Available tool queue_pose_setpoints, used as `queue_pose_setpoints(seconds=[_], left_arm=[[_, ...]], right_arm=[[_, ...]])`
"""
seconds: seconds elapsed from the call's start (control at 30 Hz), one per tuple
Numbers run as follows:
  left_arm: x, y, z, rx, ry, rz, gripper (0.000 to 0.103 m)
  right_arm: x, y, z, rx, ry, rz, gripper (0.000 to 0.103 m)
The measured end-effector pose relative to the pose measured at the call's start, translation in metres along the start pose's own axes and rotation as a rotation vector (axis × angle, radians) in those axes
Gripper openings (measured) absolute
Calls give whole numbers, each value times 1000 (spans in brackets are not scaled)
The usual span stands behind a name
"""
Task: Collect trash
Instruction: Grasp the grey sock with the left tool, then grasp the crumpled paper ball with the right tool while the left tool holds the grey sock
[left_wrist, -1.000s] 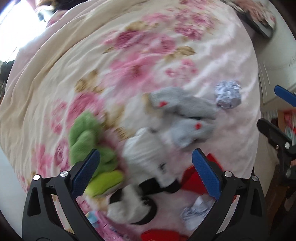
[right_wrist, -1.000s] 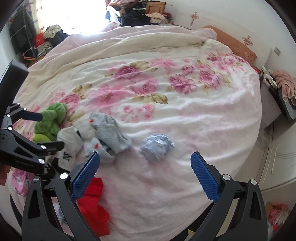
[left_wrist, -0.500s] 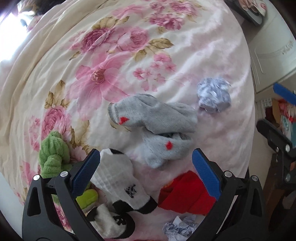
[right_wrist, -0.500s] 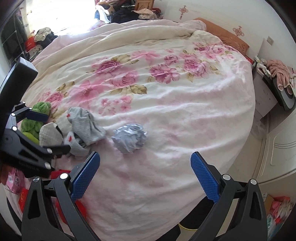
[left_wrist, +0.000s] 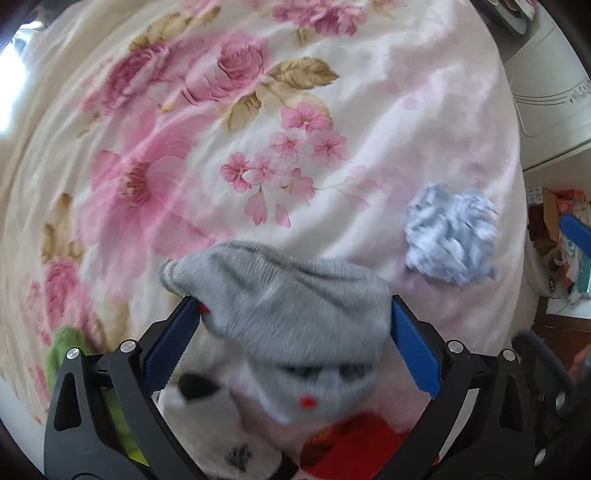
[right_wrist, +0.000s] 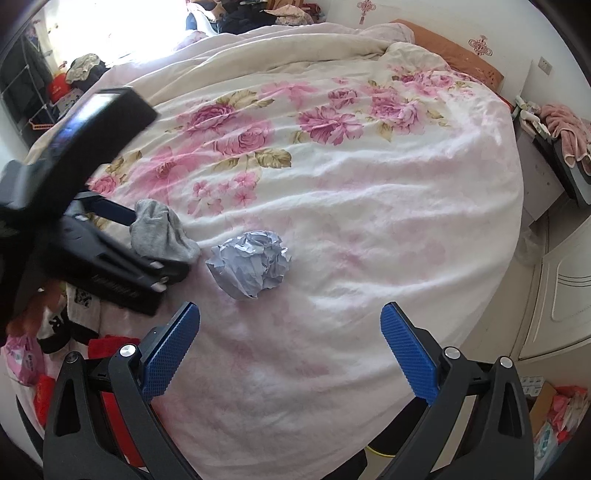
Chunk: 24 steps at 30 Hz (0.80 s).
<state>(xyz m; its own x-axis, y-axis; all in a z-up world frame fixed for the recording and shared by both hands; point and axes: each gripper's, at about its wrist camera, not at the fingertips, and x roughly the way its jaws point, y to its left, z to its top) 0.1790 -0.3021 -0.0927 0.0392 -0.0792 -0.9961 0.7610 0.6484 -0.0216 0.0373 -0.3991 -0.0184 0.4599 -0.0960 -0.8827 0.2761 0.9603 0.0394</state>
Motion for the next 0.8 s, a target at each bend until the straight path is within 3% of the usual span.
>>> queue_pose_setpoints(seconds=[0.07,0.1,0.2,0.23,0.47,0.8], left_arm=[[2,6,5,-18,-29,-13,88],[0,10,5,-34,-45,-18,67],[-12,26,5,-84,-76,-61,46],[-15,30,4,-86,-81,-72,43],[-16,50,-6,-89,-88,-89,40],[-4,58,7,-71,-85,-76,40]], right_arm=[[3,0,1,0,6,11,94],[6,1,2,-3,9,19,94],[13,3,4,-9,20,32,94],[16,5,5,-13,26,38,94],[37,24,17,-103,28,45,94],[78,29,32,-185,35,-4,92]])
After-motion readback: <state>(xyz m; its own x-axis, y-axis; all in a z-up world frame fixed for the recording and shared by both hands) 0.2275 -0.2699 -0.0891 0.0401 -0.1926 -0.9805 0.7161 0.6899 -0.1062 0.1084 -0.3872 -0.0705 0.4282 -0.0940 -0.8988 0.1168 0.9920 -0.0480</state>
